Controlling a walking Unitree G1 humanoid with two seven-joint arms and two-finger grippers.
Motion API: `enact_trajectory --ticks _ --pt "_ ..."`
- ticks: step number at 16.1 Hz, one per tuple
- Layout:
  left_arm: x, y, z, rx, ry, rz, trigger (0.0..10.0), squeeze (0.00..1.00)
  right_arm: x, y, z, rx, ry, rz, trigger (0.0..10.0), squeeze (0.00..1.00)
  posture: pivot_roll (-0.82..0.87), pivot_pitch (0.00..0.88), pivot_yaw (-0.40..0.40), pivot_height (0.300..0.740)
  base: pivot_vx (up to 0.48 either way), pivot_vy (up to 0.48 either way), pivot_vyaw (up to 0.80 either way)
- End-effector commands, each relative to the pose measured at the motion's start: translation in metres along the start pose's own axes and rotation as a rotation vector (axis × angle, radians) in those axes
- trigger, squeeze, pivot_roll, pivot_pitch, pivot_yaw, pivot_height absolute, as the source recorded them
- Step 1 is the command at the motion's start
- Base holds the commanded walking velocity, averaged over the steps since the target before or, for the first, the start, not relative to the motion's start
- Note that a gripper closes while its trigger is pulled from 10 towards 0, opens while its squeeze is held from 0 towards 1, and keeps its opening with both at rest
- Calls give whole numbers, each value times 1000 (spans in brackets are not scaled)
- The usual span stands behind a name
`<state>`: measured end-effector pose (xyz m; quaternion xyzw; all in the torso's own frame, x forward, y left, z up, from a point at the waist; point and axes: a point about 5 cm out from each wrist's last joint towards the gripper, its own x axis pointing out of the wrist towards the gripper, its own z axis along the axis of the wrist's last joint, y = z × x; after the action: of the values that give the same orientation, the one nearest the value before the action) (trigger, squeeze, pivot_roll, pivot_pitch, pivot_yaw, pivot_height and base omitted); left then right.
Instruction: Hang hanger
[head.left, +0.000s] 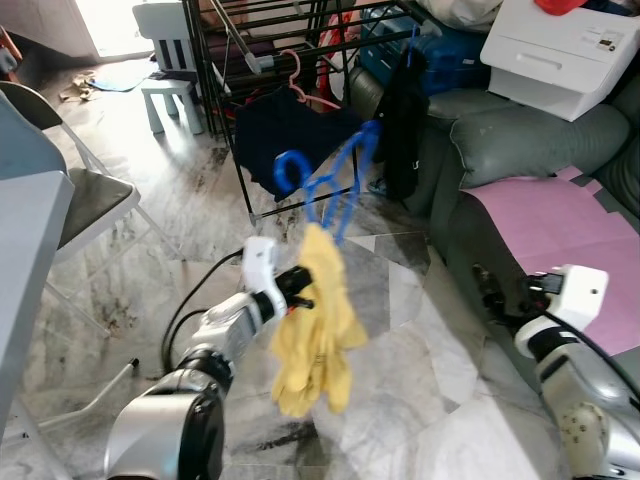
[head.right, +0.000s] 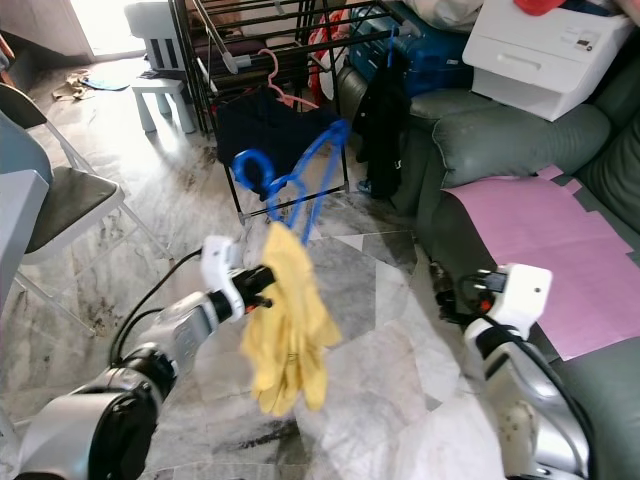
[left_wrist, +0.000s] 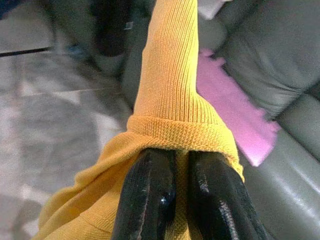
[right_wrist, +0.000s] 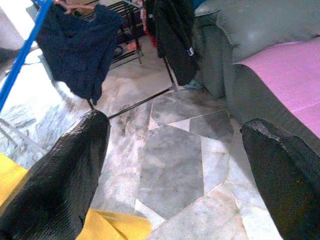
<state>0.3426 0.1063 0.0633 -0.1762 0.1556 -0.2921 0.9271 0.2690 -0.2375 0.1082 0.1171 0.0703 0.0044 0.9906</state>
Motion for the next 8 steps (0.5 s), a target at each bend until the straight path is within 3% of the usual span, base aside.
enact_trajectory --ticks 1,6,8 --pt "-2 2 -2 19 -12 28 10000 0 1 5 -4 -4 13 20 10000 0 -70 0 -21 740 0 0 0" --pt "-11 7 -14 49 -30 81 10000 0 11 20 -5 -33 30 99 10000 0 -14 0 -91 740 0 0 0" --pt "-15 7 -10 112 -53 20 10000 0 18 21 -2 -26 30 112 10000 0 51 0 -117 740 0 0 0"
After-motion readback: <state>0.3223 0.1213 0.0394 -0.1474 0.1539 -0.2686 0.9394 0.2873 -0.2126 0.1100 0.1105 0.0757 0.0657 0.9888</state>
